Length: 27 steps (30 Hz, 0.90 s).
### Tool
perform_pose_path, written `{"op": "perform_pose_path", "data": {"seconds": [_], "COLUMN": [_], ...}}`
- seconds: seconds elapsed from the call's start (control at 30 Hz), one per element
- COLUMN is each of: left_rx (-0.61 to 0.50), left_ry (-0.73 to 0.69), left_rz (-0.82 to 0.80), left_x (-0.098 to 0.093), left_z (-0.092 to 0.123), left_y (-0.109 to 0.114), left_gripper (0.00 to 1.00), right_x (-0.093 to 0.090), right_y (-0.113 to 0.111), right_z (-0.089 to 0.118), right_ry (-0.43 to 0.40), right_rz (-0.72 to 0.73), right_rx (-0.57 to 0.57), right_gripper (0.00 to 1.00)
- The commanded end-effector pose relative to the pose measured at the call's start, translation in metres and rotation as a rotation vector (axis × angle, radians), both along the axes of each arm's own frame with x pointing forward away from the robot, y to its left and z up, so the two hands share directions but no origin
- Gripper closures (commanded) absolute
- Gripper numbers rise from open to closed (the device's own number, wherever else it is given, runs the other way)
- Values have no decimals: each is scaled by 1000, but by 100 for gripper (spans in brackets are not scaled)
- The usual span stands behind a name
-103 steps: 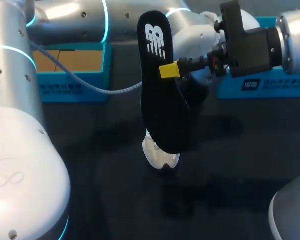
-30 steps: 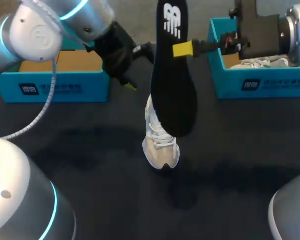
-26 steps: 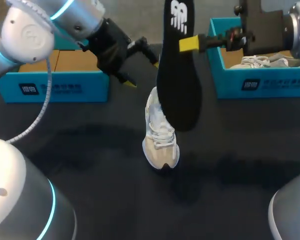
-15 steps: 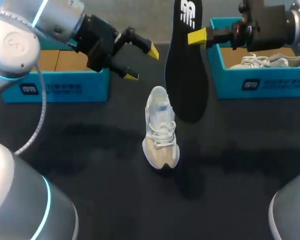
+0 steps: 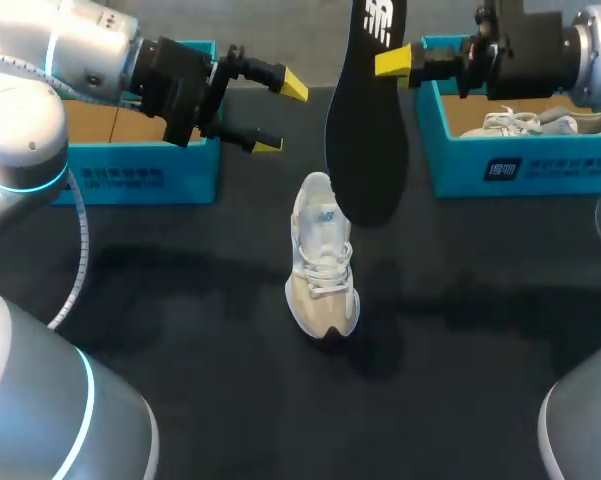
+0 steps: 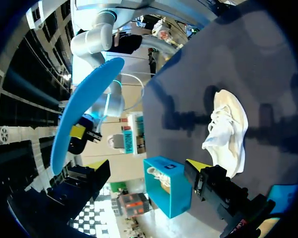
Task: Take the shoe out of the shoebox, open the shoe tongue, remove and reinsert the insole, then place the shoe into the shoebox
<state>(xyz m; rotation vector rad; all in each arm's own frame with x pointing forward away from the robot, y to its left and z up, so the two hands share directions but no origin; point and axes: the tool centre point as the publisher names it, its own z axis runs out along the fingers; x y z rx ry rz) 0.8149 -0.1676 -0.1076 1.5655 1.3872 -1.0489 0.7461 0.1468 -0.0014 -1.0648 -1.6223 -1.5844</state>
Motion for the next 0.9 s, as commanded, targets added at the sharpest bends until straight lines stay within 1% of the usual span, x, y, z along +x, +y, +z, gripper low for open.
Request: {"op": "perform_pose_path", "data": {"seconds": [0.03, 0.2, 0.4, 0.53, 0.67, 0.8, 0.87, 0.9], "left_rx": [-47, -98, -155, -172, -185, -197, -208, -212], "left_ry": [-3, 8, 35, 42, 28, 27, 22, 16], "left_rz": [-2, -11, -14, -17, -12, -2, 10, 19], "left_x": [0, 0, 5, 6, 4, 1, 0, -1], "left_z": [2, 11, 18, 22, 25, 24, 22, 22], "left_y": [-1, -2, 0, -2, -6, -8, -9, -10], "left_gripper": [0, 0, 0, 0, 0, 0, 0, 0], "right_x": [-3, -3, -3, -3, 15, 34, 43, 47], "right_y": [2, 2, 2, 2, -2, -6, -9, -10], "right_z": [-2, -2, -2, -2, -9, -14, -17, -18], "right_ry": [0, 0, 0, 0, 137, 229, 289, 324], "right_rz": [-10, -10, -10, -10, -34, -40, -43, -59], "right_rx": [3, 3, 3, 3, -2, 7, -18, -10], "right_gripper": [100, 100, 100, 100, 100, 100, 100, 100]}}
